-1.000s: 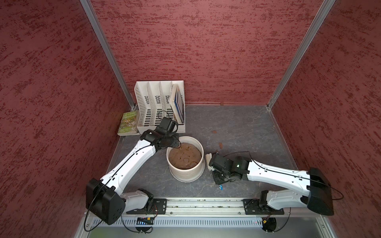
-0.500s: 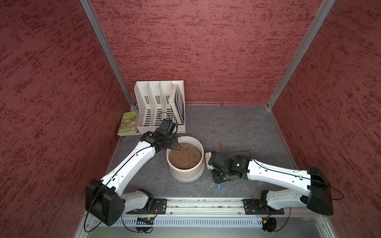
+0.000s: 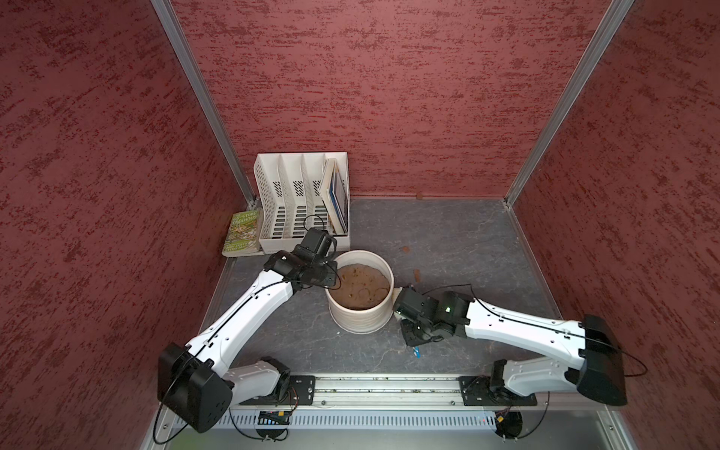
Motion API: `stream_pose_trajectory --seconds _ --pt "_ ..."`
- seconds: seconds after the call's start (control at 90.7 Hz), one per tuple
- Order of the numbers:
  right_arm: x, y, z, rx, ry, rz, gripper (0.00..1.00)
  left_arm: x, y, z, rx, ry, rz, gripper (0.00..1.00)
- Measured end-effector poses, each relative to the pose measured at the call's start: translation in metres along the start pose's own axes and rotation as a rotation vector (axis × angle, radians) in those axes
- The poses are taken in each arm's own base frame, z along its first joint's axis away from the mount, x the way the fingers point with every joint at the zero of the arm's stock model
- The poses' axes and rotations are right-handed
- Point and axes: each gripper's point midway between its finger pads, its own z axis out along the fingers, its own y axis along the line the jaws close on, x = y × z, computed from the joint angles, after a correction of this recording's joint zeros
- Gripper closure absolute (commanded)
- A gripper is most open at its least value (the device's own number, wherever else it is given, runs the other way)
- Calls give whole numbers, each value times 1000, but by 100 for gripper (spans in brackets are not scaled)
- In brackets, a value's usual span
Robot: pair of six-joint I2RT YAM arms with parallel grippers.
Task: Scrub the dried mud off the ceramic pot
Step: Rotate the pot on the tray, then brush off the soil from the pot.
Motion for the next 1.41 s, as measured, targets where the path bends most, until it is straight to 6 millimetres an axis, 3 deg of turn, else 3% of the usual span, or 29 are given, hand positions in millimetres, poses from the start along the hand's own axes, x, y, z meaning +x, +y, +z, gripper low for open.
stream_pose_trajectory --seconds 0.595,0.882,1.234,1.41 --pt "-15 -26 0 36 17 -81 100 10 -20 -5 131 26 184 100" --pt "-13 -20 0 -7 39 -75 100 12 -24 -5 143 31 208 100" --pt "-8 -22 32 20 112 -37 100 13 -24 -5 142 32 209 100" --pt "-19 -43 45 74 129 18 100 12 -23 -5 141 30 209 100"
